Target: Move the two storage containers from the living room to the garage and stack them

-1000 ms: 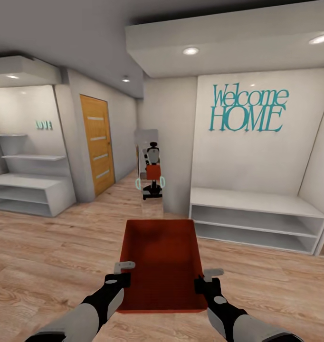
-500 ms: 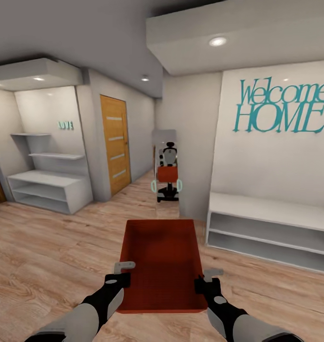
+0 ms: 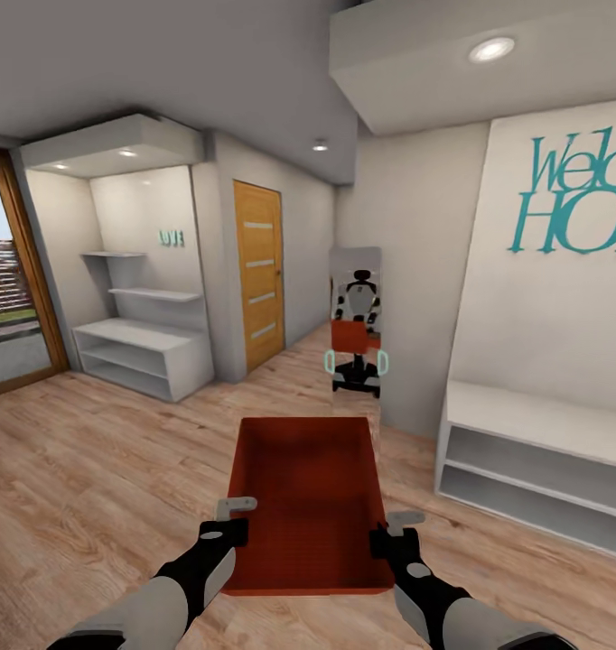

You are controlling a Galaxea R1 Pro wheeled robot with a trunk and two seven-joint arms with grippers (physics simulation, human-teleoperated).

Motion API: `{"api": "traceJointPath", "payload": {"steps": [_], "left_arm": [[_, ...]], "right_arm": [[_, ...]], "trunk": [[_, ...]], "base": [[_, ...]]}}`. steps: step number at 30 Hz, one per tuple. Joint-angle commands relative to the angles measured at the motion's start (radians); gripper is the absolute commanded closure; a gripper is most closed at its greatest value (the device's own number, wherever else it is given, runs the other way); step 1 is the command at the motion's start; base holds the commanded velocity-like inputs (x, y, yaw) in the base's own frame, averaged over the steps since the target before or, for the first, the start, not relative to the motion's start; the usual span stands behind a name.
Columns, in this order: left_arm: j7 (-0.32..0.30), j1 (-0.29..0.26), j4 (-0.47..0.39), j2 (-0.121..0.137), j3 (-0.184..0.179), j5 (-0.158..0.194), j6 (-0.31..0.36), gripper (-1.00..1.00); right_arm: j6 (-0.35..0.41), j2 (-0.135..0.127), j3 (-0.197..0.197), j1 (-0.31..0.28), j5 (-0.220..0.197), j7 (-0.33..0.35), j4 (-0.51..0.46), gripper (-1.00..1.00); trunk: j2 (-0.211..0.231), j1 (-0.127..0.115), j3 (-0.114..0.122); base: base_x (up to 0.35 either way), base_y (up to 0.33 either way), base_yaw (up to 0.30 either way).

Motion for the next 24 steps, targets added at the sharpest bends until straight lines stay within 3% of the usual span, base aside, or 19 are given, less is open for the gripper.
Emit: {"api": "traceJointPath", "payload": {"steps": [1, 6, 19, 20, 23, 24], "left_arm": [[0.009, 0.000, 0.001, 0.003, 0.038, -0.003, 0.005, 1.00], [0.009, 0.000, 0.001, 0.003, 0.039, -0.003, 0.005, 1.00], [0.008, 0.000, 0.002, 0.005, 0.038, -0.002, 0.005, 1.00], [0.004, 0.000, -0.006, 0.006, -0.001, 0.004, 0.004, 1.00], [0.001, 0.000, -0.011, 0.020, -0.066, 0.057, 0.003, 1.00], [0.000, 0.000, -0.014, 0.022, -0.071, 0.065, 0.003, 1.00]], "right_arm": [[-0.037, -0.002, -0.073, -0.002, -0.017, -0.015, -0.002, 1.00], [-0.037, -0.002, -0.074, -0.002, -0.018, -0.015, -0.002, 1.00], [-0.037, -0.002, -0.074, -0.002, -0.021, -0.015, -0.002, 1.00], [-0.009, 0.005, 0.018, -0.001, -0.020, -0.009, 0.007, 1.00], [-0.022, 0.006, 0.013, -0.001, -0.009, -0.016, 0.015, 1.00], [-0.028, 0.006, 0.010, -0.001, -0.011, -0.016, 0.015, 1.00]], "trunk": [[-0.001, 0.001, -0.002], [-0.001, 0.001, -0.002], [-0.001, 0.001, -0.002], [-0.001, 0.001, -0.002], [-0.001, 0.001, -0.002], [-0.001, 0.001, -0.002]], "base": [[0.321, 0.000, 0.273], [0.321, 0.000, 0.162], [0.321, 0.000, 0.006], [0.000, 0.000, 0.000], [0.000, 0.000, 0.000], [0.000, 0.000, 0.000]]}}
